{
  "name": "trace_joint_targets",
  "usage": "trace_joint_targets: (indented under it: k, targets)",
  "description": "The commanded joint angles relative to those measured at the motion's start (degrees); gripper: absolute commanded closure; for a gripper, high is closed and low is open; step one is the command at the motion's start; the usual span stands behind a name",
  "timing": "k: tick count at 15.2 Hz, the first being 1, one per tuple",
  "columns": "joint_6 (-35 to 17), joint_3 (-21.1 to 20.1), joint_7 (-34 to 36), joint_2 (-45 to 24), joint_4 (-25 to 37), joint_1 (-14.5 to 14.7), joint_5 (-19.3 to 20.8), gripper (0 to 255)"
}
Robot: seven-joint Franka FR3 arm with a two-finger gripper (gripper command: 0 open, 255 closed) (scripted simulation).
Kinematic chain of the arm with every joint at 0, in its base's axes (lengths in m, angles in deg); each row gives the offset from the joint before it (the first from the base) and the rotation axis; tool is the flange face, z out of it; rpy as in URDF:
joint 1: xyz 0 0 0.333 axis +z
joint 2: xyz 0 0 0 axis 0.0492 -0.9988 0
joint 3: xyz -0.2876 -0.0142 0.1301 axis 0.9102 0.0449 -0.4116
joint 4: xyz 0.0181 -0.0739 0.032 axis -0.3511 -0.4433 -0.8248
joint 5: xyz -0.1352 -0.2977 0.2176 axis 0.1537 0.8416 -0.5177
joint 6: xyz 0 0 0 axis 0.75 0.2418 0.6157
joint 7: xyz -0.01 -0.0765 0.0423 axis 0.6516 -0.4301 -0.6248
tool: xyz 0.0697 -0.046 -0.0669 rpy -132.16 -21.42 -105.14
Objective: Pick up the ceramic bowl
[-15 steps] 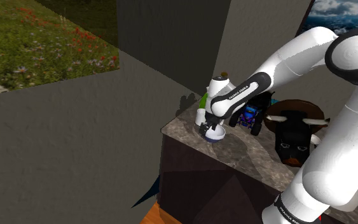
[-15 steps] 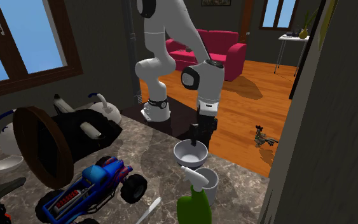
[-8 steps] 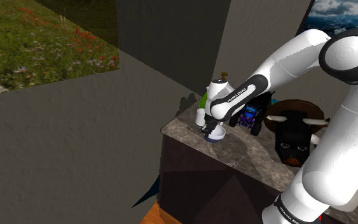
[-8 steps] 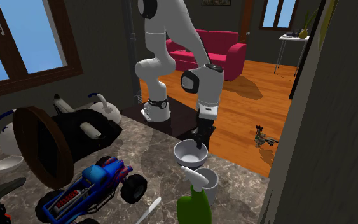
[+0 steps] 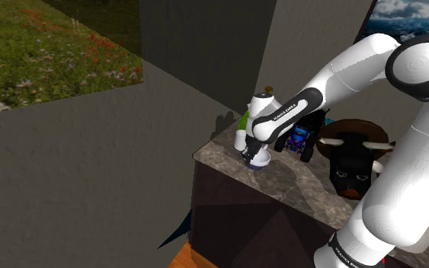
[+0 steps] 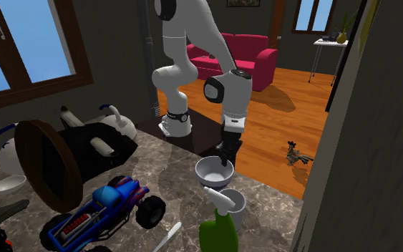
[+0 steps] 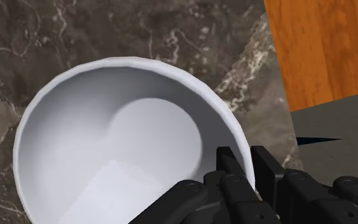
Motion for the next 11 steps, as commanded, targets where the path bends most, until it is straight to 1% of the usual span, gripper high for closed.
trace_joint_targets:
  k: [1, 11]
  targets:
    - [1.4, -0.1, -0.1, 1.2, 0.1, 0.1, -0.2, 255]
    - [9.5, -0.3, -1.5, 7.4, 2.1, 0.3, -1.1, 255]
